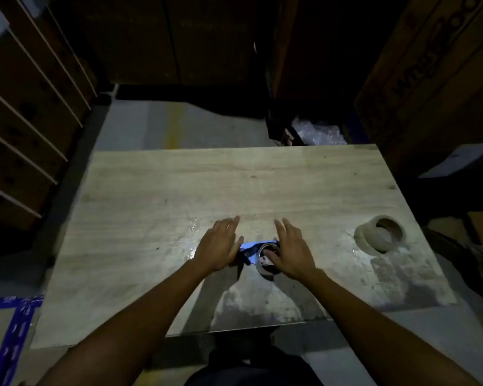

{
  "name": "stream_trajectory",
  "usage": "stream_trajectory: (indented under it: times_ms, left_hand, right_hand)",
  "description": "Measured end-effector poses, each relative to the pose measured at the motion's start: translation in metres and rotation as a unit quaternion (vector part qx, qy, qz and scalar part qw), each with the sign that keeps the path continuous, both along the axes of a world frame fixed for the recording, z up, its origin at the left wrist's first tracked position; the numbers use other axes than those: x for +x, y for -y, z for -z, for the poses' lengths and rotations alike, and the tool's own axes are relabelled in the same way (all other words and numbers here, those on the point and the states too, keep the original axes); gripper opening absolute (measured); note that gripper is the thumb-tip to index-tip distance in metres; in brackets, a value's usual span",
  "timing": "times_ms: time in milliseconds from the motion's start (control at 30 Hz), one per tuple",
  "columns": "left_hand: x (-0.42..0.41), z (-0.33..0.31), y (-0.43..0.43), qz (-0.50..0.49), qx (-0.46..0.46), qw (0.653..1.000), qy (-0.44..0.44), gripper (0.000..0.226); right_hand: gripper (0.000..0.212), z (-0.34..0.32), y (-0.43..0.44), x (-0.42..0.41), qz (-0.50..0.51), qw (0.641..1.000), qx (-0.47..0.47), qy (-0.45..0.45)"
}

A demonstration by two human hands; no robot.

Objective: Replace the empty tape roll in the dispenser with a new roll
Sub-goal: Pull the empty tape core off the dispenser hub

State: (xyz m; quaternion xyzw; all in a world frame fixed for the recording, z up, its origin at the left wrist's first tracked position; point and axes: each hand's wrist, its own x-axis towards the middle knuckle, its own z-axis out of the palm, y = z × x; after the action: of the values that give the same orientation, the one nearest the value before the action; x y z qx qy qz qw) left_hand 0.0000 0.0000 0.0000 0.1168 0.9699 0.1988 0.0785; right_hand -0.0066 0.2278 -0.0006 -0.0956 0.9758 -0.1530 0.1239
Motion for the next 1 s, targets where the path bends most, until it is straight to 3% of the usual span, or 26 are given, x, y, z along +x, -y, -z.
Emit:
stream_trajectory:
  times_ms: [133, 233, 400, 600, 800, 900, 1000]
  left_hand:
    - [0.01, 0.018, -0.019, -0.029, 0.028, 0.992, 0.116, 0.043]
    - [0.016, 0.027, -0.032, -0.084, 0.065, 0.984, 0.144, 0.03]
    - [0.016, 0.031, -0.044, -0.178, 0.125, 0.97, 0.111, 0.014]
    - [0.005, 0.013, -0.039, -0.264, 0.224, 0.934, 0.091, 0.025]
    - [-0.006, -0.03, -0.01, -0.271, 0.279, 0.921, 0.02, 0.056]
    - [-0.009, -0.058, 0.006, -0.275, 0.376, 0.885, -0.002, 0.053]
    - [-0.009, -0.082, 0.017, -0.291, 0.509, 0.81, -0.007, 0.046]
  right_hand:
    - [0.119, 0.02, -0.012, 0.01, -0.037, 0.989, 0.014, 0.142]
    - [0.131, 0.033, -0.015, 0.01, -0.042, 0.987, 0.011, 0.154]
    - [0.109, 0.044, -0.015, 0.008, -0.033, 0.992, -0.034, 0.12]
    - [0.096, 0.024, -0.017, -0.007, -0.039, 0.987, -0.109, 0.11]
    - [0.087, -0.034, -0.008, -0.024, -0.029, 0.958, -0.271, 0.093]
    - [0.077, -0.064, 0.005, -0.027, 0.003, 0.943, -0.321, 0.089]
    - [0.068, -0.087, 0.02, -0.028, 0.048, 0.905, -0.407, 0.115]
